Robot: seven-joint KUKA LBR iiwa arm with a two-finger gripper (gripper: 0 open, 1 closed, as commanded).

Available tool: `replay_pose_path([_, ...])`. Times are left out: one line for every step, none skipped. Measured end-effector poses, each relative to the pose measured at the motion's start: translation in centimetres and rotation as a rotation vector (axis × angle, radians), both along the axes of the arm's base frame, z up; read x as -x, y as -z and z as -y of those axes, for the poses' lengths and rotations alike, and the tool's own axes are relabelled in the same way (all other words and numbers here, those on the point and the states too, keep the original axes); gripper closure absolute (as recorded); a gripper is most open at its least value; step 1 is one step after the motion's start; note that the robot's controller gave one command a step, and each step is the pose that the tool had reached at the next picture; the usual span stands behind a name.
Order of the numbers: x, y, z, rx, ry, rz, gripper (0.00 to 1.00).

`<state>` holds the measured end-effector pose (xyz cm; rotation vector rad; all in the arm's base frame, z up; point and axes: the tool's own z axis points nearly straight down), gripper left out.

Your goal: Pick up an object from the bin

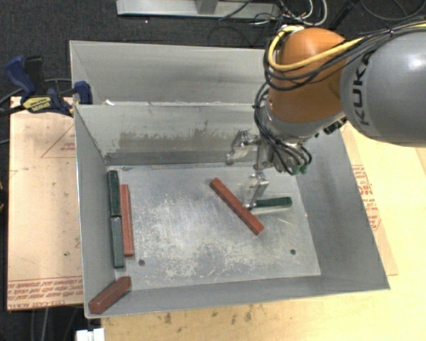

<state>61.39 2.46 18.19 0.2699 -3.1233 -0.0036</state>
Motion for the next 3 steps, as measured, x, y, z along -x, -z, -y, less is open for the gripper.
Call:
replay_pose_path([-0.7,1.4,1.2,0.003,-0.148,0.022,0.0])
replay_pose_path([1.3,9.9,2.6,-0.005,0.008,0.03,1.0])
replay_pose_path([1.5,9.9,2.8,-0.001,0.007,0.019,0.0])
